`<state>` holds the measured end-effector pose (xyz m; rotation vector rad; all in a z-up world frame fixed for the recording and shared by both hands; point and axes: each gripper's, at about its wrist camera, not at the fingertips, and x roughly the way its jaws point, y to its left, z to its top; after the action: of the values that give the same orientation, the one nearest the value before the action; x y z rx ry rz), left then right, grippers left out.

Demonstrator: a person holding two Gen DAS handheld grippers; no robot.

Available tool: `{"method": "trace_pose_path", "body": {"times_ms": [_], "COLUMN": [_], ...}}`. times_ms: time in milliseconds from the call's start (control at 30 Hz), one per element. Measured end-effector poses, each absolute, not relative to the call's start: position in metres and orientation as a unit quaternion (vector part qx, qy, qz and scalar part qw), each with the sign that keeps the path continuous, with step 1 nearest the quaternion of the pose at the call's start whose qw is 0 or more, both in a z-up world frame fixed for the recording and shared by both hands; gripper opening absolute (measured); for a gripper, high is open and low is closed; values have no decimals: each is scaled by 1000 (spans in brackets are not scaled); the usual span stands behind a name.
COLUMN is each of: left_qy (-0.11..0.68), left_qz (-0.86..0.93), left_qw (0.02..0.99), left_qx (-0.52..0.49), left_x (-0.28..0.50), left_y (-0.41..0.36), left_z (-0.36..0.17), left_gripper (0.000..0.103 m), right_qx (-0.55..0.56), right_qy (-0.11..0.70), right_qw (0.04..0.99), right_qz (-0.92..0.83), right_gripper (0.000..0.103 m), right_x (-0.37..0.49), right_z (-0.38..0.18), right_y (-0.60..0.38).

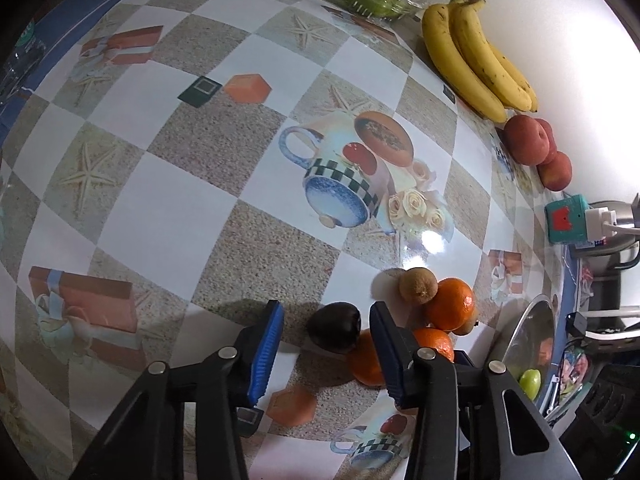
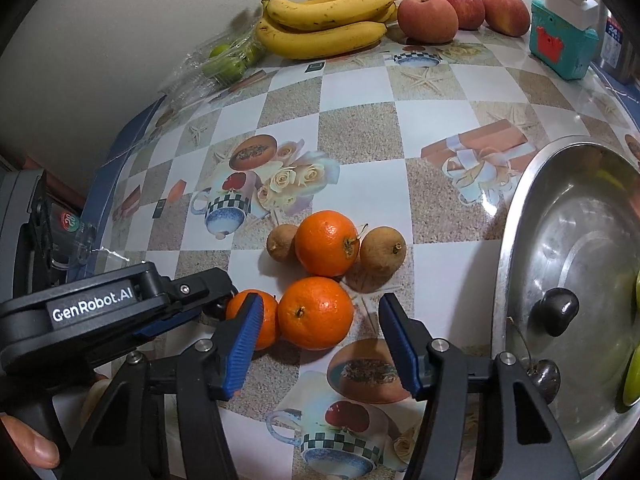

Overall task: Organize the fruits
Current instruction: 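Grasp an orange with the right tool while the left tool grasps a dark plum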

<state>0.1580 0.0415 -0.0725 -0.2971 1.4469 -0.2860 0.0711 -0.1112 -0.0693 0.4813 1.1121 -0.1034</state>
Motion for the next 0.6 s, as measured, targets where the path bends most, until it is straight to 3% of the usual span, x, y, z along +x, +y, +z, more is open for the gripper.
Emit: {"method": "trace_pose_path", "body": {"times_ms": [133,367,467,600], "left_qy": [658,660,659,659], "left_qz": [-127,-140,-139,-136], "left_qw": [730,725,727,727], "left_qx": [-136,-139,-134,-137], "left_x": [158,158,158,158], "left_y": [42,40,39,40], "left_z": [-73,-74,-73,-74], "left_gripper": [48,34,33,29], "right_qx": [237,251,259,264], "right_qy": [522,520,520,522], "right_qw": [818,815,813,810], "right_qz": [-45,-41,-42,-44], "right_gripper": [60,56,56,50], "right_x": [69,69,67,67], "right_z": [-70,-70,-71,-73], "right_y": [-113,-114,-117,-120]}}
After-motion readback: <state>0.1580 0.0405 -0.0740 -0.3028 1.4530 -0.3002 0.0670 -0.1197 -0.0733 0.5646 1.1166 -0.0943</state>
